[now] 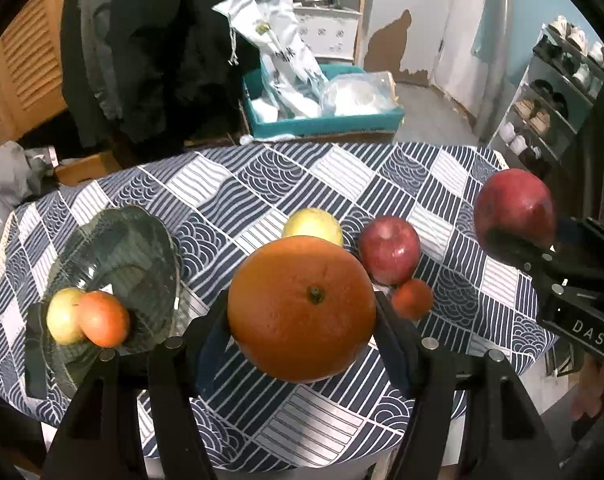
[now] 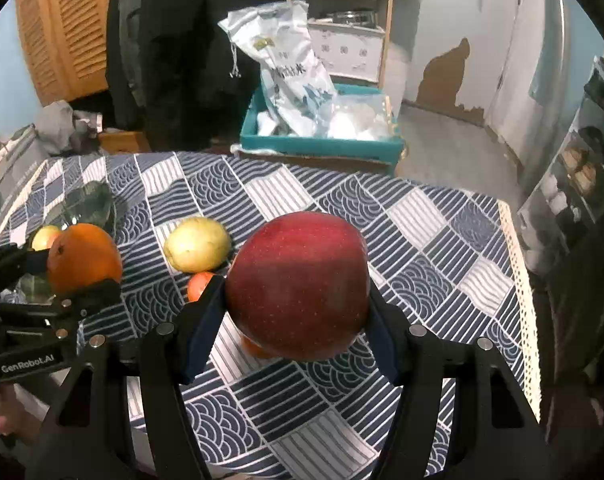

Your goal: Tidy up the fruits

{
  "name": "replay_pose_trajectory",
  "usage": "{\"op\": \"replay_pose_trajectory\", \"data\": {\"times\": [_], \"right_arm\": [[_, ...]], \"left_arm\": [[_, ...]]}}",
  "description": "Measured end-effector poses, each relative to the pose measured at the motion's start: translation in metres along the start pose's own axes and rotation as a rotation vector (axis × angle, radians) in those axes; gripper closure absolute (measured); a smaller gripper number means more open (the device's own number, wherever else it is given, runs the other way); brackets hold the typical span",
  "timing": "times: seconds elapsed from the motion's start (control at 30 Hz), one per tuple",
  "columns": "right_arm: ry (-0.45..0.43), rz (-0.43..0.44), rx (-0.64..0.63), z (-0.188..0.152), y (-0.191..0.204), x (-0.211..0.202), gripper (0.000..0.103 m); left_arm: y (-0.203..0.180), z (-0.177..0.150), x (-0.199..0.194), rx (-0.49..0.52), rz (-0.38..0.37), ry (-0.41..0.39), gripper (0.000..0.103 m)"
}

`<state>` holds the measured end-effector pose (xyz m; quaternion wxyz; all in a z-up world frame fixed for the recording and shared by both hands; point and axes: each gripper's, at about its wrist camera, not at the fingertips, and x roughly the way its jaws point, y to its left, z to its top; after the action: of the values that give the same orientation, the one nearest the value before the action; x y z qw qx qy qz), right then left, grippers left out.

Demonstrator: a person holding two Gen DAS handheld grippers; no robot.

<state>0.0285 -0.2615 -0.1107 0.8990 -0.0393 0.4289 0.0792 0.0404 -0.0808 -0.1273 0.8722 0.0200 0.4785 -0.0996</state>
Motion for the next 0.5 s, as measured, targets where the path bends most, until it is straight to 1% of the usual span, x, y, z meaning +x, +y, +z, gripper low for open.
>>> {"op": "replay_pose_trajectory", "data": {"times": [0.17,0.5], "right_arm": [[-0.036,0.008,-0.012,0.008,0.006,-0.011,0.037],[-0.107,0.053,-0.037,0.025,0.027,-0.034,0.037]], "left_arm": [[0.007,0.004,-0.012,-0.014,0.002,-0.025,0.034],[0.019,0.008,-0.037,-0.029,0.008,-0.079,0.034]]}}
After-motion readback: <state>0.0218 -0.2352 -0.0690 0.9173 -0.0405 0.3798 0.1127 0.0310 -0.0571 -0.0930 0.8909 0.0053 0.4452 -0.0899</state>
